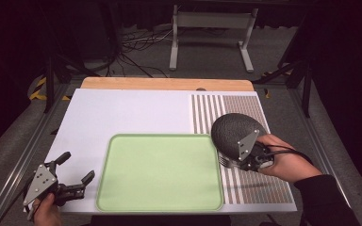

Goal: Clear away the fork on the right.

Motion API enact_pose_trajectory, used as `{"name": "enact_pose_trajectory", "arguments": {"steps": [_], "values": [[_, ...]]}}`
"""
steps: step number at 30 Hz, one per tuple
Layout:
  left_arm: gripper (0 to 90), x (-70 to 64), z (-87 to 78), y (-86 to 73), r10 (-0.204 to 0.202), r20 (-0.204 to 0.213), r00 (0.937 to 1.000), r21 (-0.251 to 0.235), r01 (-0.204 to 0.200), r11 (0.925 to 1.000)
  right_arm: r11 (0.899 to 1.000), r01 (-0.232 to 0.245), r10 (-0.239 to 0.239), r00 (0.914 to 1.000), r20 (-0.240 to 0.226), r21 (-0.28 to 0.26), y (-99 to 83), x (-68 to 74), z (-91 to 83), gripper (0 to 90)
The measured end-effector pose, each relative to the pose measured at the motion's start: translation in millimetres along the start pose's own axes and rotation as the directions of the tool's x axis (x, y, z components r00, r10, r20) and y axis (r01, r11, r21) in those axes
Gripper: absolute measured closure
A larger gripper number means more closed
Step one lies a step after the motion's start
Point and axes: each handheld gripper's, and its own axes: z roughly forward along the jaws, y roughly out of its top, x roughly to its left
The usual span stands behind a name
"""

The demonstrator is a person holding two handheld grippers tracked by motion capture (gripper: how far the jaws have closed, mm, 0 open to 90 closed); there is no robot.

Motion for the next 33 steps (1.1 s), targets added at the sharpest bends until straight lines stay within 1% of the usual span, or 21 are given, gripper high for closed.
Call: {"name": "enact_pose_trajectory", "arguments": {"steps": [3, 4, 6, 8, 12, 16, 17, 20, 22, 24, 26, 27, 29, 33], "values": [[0.0, 0.0, 0.0, 0.0, -0.001, 0.000, 1.0000, -0.002, 0.001, 1.0000, 1.000, 0.011, -0.011, 0.9999, 0.000, -0.015, 6.8, -1.8, -1.8, 85.7], [0.0, -0.1, 0.0, -0.1, -0.001, -0.002, 1.0000, -0.003, 0.001, 1.0000, 0.999, 0.010, -0.010, 0.9999, 0.013, -0.030, 11.5, -2.3, -3.3, 85.6], [0.0, 0.1, -0.1, 0.0, -0.001, 0.000, 1.0000, -0.002, 0.001, 1.0000, 0.999, 0.009, -0.009, 0.9999, 0.009, -0.034, 13.1, -2.4, -3.9, 85.6], [0.0, 0.0, 0.0, -0.1, -0.002, -0.001, 1.0000, -0.004, 0.002, 1.0000, 0.999, 0.014, -0.013, 0.9997, 0.021, -0.052, 18.9, -2.5, -3.1, 85.6], [0.0, 0.1, 0.1, 0.0, -0.001, 0.002, 1.0000, -0.001, 0.001, 1.0000, 0.997, 0.034, -0.033, 0.9993, 0.016, -0.064, 30.3, -2.8, -0.5, 85.6], [0.0, 0.4, 0.0, -0.1, 0.000, 0.002, 1.0000, -0.001, 0.000, 1.0000, 0.996, 0.038, -0.037, 0.9992, 0.010, -0.080, 45.0, -2.9, 3.1, 85.6], [0.0, 0.5, 0.0, -0.1, 0.000, 0.001, 1.0000, -0.001, 0.000, 1.0000, 0.996, 0.037, -0.036, 0.9993, 0.012, -0.076, 47.8, -2.5, 3.3, 85.6], [0.0, 0.6, 0.1, -0.1, 0.000, 0.002, 1.0000, 0.000, 0.000, 1.0000, 0.994, 0.047, -0.046, 0.9989, 0.007, -0.098, 58.2, -3.0, 5.5, 85.6], [0.0, 0.3, 0.0, 0.1, 0.001, 0.002, 1.0000, 0.000, -0.001, 1.0000, 0.993, 0.048, -0.048, 0.9988, 0.005, -0.106, 63.3, -3.8, 5.9, 85.6], [0.0, 0.2, 0.1, 0.0, 0.001, 0.003, 1.0000, -0.002, -0.001, 1.0000, 0.993, 0.037, -0.037, 0.9993, 0.005, -0.116, 68.1, -3.4, 7.1, 85.6], [0.0, 0.3, 0.1, 0.1, 0.001, 0.002, 1.0000, 0.000, -0.001, 1.0000, 0.991, 0.043, -0.043, 0.9991, 0.002, -0.127, 71.8, -3.6, 9.0, 85.6], [0.0, 0.4, 0.2, -0.1, -0.001, 0.002, 1.0000, -0.002, 0.001, 1.0000, 0.991, 0.037, -0.037, 0.9993, -0.001, -0.127, 73.4, -3.3, 9.8, 85.6], [0.0, 0.5, 0.5, -0.4, -0.007, -0.001, 1.0000, -0.002, 0.007, 1.0000, 0.990, 0.040, -0.040, 0.9992, 0.000, -0.134, 77.1, -3.6, 11.9, 85.6], [0.0, 0.2, 0.2, -0.2, -0.005, 0.004, 1.0000, -0.004, 0.005, 1.0000, 0.989, 0.029, -0.029, 0.9996, 0.000, -0.143, 84.9, -2.8, 13.9, 85.6]]}}
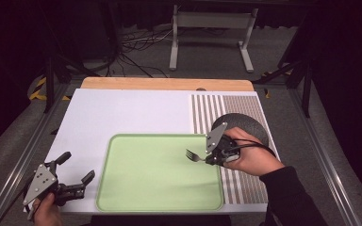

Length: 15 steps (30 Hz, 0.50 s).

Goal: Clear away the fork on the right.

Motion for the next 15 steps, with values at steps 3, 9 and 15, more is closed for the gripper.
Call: {"name": "enact_pose_trajectory", "arguments": {"steps": [3, 9, 15], "values": [[0.0, 0.2, -0.7, 0.1, -0.002, -0.001, 1.0000, 0.002, 0.002, 1.0000, 0.999, -0.036, 0.036, 0.9994, 0.000, -0.012, 6.1, 0.4, 3.3, 85.6], [0.0, -0.5, -0.3, 0.4, 0.003, 0.001, 1.0000, 0.000, -0.003, 1.0000, 0.984, -0.174, 0.175, 0.9839, 0.033, -0.032, 15.6, 3.9, 5.0, 85.6], [0.0, -0.6, 0.4, 0.3, 0.002, 0.002, 1.0000, -0.003, -0.002, 1.0000, 0.945, -0.319, 0.323, 0.9444, 0.059, -0.071, 16.1, 7.0, 5.8, 85.6]]}}
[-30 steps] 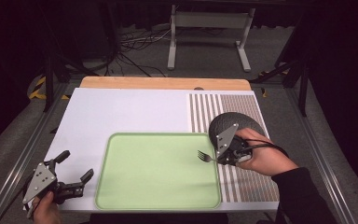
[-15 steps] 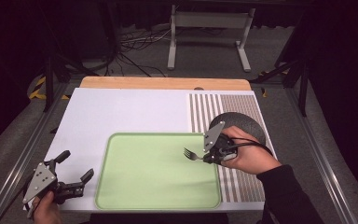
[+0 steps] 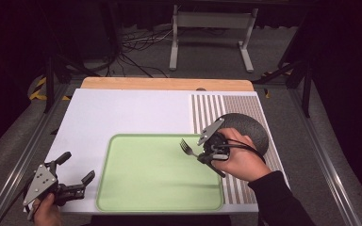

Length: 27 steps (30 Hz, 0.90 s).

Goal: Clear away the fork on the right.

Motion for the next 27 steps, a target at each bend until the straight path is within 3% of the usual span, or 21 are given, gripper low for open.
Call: {"name": "enact_pose_trajectory", "arguments": {"steps": [3, 4, 7, 10, 14, 18, 23, 25, 27], "values": [[0.0, -0.2, 0.3, 0.4, 0.008, 0.004, 1.0000, 0.006, -0.008, 1.0000, 0.997, -0.078, 0.079, 0.9968, 0.014, -0.020, -0.7, 0.7, -0.1, 85.6], [0.0, -0.2, 0.3, 0.4, 0.008, 0.004, 1.0000, 0.006, -0.008, 1.0000, 0.997, -0.078, 0.079, 0.9968, 0.014, -0.020, -0.7, 0.7, -0.1, 85.6], [0.0, -0.3, 0.4, 0.3, 0.006, 0.006, 1.0000, 0.007, -0.006, 1.0000, 0.986, -0.162, 0.163, 0.9866, 0.010, -0.040, -0.4, 2.8, -0.3, 85.7], [0.0, 0.0, 0.0, 0.3, 0.005, 0.002, 1.0000, 0.006, -0.006, 1.0000, 0.975, -0.214, 0.216, 0.9760, 0.028, -0.051, 1.0, 5.8, 1.5, 85.6], [0.0, -0.1, -0.2, 0.5, 0.007, 0.004, 1.0000, 0.008, -0.007, 0.9999, 0.954, -0.294, 0.296, 0.9549, 0.028, -0.058, 2.7, 8.6, 5.6, 85.6], [0.0, 0.1, -0.1, 0.6, 0.007, 0.005, 1.0000, 0.008, -0.007, 0.9999, 0.924, -0.378, 0.380, 0.9242, 0.039, -0.054, 3.6, 10.3, 9.7, 85.6], [0.0, 0.0, -0.1, 0.6, 0.008, 0.005, 1.0000, 0.007, -0.008, 0.9999, 0.907, -0.419, 0.421, 0.9047, 0.067, -0.042, 3.5, 10.6, 14.1, 85.6], [0.0, 0.1, 0.1, 0.5, 0.006, 0.004, 1.0000, 0.007, -0.006, 1.0000, 0.894, -0.446, 0.448, 0.8906, 0.080, -0.042, 3.7, 11.1, 14.2, 85.7], [0.0, 0.0, 0.3, 0.5, 0.007, 0.005, 1.0000, 0.006, -0.007, 1.0000, 0.874, -0.483, 0.485, 0.8707, 0.081, -0.041, 3.8, 11.9, 14.4, 85.6]]}}
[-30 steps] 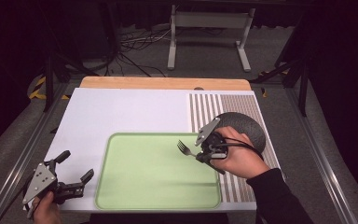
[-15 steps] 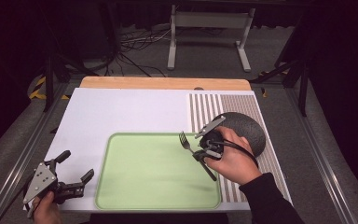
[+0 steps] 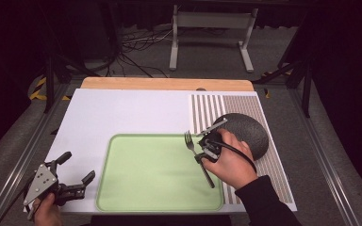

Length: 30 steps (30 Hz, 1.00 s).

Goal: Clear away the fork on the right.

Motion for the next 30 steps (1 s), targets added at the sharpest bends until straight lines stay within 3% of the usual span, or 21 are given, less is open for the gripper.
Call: {"name": "enact_pose_trajectory", "arguments": {"steps": [4, 11, 16, 30], "values": [[0.0, -0.1, -0.2, 0.1, 0.000, 0.001, 1.0000, 0.002, 0.000, 1.0000, 0.999, -0.045, 0.045, 0.9989, 0.014, 0.002, -0.5, 0.8, 1.3, 85.6], [0.0, 0.0, -0.4, 0.0, -0.001, 0.000, 1.0000, 0.002, 0.001, 1.0000, 0.997, -0.082, 0.082, 0.9957, 0.044, 0.009, -2.1, -2.7, 6.3, 85.6], [0.0, 0.0, -0.4, 0.1, 0.000, 0.000, 1.0000, 0.002, 0.000, 1.0000, 0.988, -0.152, 0.149, 0.9860, 0.074, 0.030, -2.3, -5.0, 8.7, 85.6], [0.0, -0.3, -0.4, 0.0, -0.001, -0.002, 1.0000, -0.003, 0.001, 1.0000, 0.976, -0.204, 0.199, 0.9772, 0.075, 0.072, -5.0, -12.0, 23.8, 85.5]]}}
